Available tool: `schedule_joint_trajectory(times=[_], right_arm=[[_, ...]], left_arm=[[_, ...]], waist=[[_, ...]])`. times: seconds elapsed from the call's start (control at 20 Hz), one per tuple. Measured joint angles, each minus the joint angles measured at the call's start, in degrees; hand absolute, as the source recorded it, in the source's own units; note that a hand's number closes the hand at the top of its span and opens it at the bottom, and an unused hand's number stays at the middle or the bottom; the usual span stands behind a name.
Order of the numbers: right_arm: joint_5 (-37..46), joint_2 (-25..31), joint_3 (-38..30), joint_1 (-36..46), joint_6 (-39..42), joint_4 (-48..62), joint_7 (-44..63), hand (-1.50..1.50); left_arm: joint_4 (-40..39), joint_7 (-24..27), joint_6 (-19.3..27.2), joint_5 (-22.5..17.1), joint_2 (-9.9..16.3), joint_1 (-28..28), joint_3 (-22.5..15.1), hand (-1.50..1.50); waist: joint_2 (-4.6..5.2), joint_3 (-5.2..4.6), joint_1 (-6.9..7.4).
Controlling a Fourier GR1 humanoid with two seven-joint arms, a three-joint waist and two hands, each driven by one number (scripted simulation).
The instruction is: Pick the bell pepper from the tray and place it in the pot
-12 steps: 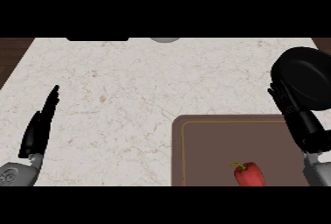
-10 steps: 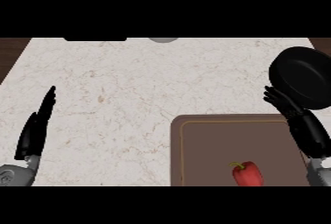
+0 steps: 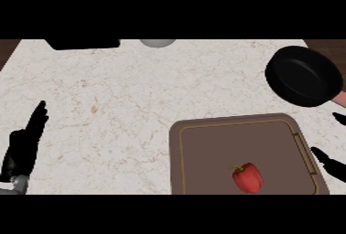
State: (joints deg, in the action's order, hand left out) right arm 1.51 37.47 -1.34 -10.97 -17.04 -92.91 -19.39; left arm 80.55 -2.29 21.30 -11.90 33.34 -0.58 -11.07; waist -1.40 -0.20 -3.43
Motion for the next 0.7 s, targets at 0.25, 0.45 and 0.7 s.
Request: schedule_joint_trajectory(times=[0.25, 0.45, 0.7], right_arm=[[5.6, -4.2, 0.9, -14.3, -7.2, -12.6, -7.3, -1.50], [10.3, -2.1, 0.8, -23.6, -6.9, -21.8, -3.9, -1.50], [18.6, 1.6, 2.6, -28.0, -3.4, -33.3, 9.7, -1.50]], left_arm=[[3.7, -0.9, -1.6, -1.3, 1.0, 2.4, 1.2, 0.00], [5.1, -1.2, -2.4, -1.2, 0.6, 2.8, 1.3, 0.00], [5.3, -1.2, -3.2, -0.5, -0.1, 2.6, 1.4, 0.00]], waist=[[0.49, 0.10, 0.85], [0.92, 0.09, 1.74], [1.29, 0.03, 2.62]])
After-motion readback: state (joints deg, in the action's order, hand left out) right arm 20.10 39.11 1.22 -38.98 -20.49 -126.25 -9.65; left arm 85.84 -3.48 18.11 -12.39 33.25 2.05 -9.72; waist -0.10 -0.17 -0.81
